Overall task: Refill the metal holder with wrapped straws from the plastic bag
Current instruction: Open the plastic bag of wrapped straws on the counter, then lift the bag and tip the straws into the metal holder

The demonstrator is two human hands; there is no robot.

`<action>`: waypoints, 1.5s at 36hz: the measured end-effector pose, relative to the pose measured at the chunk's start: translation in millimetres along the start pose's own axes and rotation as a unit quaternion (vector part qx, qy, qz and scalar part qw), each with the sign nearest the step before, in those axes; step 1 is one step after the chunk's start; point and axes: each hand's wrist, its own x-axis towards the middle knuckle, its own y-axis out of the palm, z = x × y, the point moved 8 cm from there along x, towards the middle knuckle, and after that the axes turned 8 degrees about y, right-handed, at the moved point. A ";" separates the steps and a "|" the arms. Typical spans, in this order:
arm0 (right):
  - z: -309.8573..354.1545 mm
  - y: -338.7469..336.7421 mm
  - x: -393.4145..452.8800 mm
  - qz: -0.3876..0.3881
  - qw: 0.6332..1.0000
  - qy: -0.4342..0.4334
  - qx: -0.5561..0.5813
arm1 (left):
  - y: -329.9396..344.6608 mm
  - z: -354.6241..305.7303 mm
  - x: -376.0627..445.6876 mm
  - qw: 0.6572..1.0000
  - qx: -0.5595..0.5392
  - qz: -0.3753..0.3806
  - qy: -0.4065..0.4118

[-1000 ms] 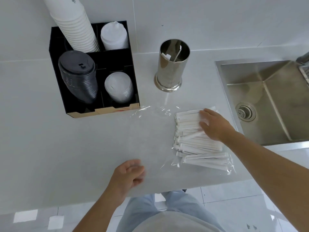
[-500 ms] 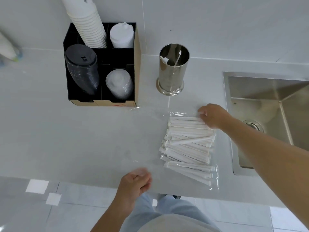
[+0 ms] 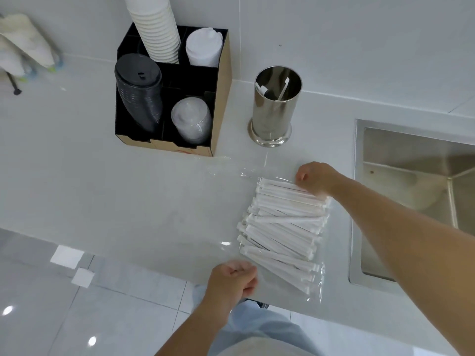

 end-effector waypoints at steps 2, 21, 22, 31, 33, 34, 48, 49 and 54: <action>-0.4 -1.9 -0.7 -0.004 1.000 -0.014 0.007 | 1.8 0.0 1.8 1.000 -0.002 -0.014 0.002; 1.7 -39.1 -58.5 -0.096 0.975 -0.143 0.143 | 4.7 -5.1 2.9 0.998 -0.051 -0.035 0.033; 1.2 -42.9 -61.1 -0.100 0.973 -0.144 0.151 | 4.3 -6.7 4.0 0.997 -0.057 -0.036 0.035; 9.1 -85.6 -84.0 -0.161 0.959 -0.161 0.169 | 1.6 -39.3 14.4 0.994 -0.053 -0.030 0.090; 12.8 -96.9 -89.4 -0.175 0.959 -0.159 0.156 | 2.1 -50.1 16.1 0.993 -0.054 -0.021 0.102; 14.6 -103.8 -92.4 -0.183 0.959 -0.158 0.151 | 2.7 -56.3 16.8 0.992 -0.055 -0.015 0.109; 68.0 -206.1 -141.0 -0.274 0.928 -0.187 0.171 | -8.8 -144.4 23.0 0.972 -0.106 0.040 0.204; 75.3 -213.3 -146.2 -0.282 0.925 -0.192 0.168 | -9.6 -150.2 24.0 0.971 -0.116 0.043 0.207; 106.2 -242.5 -168.9 -0.301 0.917 -0.212 0.154 | -7.8 -177.2 30.6 0.962 -0.147 0.077 0.216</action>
